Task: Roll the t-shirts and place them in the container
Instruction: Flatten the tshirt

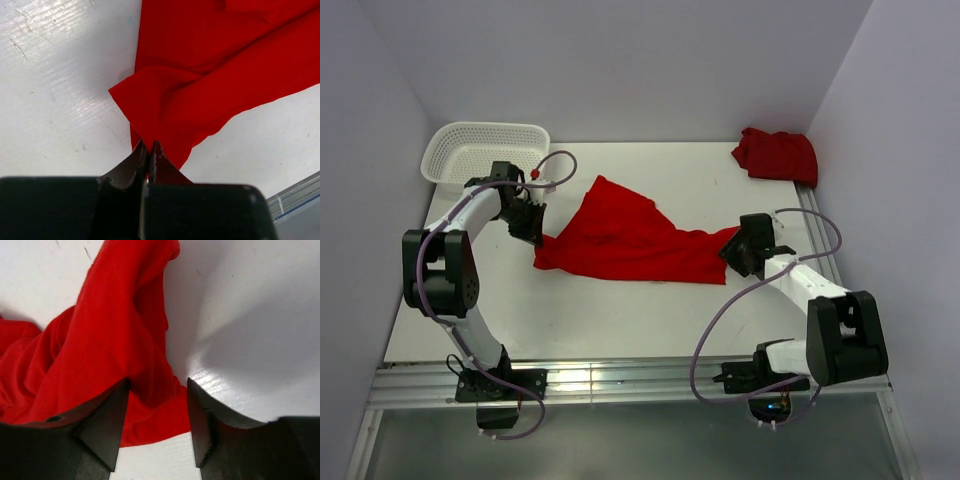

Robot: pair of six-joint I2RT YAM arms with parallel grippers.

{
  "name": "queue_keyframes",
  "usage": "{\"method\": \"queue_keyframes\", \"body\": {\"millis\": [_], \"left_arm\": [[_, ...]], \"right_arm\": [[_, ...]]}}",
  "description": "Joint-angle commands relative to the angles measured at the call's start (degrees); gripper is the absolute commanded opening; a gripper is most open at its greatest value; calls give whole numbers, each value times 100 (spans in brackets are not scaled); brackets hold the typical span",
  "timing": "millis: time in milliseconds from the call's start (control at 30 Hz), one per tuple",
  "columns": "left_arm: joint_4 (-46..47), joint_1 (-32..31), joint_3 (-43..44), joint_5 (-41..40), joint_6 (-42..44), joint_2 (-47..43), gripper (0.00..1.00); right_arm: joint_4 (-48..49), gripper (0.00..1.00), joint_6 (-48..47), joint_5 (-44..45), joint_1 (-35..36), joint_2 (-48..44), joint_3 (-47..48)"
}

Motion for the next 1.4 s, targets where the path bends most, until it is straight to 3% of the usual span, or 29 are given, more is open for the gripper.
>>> {"method": "queue_keyframes", "body": {"millis": [0,133,167,200,267,300,600,900,1367], "left_arm": [[93,-27,-21,25,123,-74,0],[84,-27,-29,-1,106,-92,0],[84,-27,-21,-1,106,-92,0],[75,-27,-12,-19,114,-101,0],[57,-27,-12,-71,132,-171,0],[40,-27,-3,-98,158,-215,0],[-267,-18,67,-212,290,-803,0],[-356,184,-12,104,247,-2288,0],[127,281,1191,306,-438,-4363,0]], "right_arm": [[453,52,102,-139,38,178,-38],[559,38,155,-157,47,257,-99],[542,32,164,-157,47,240,-108],[524,17,164,-131,47,205,-99],[402,2,199,-113,47,-14,-99],[331,0,199,-104,47,-233,-91],[-1285,0,-64,230,38,-1929,989],[-2428,0,-196,379,38,-3318,1903],[-3475,0,-592,328,38,-3575,4030]]}}
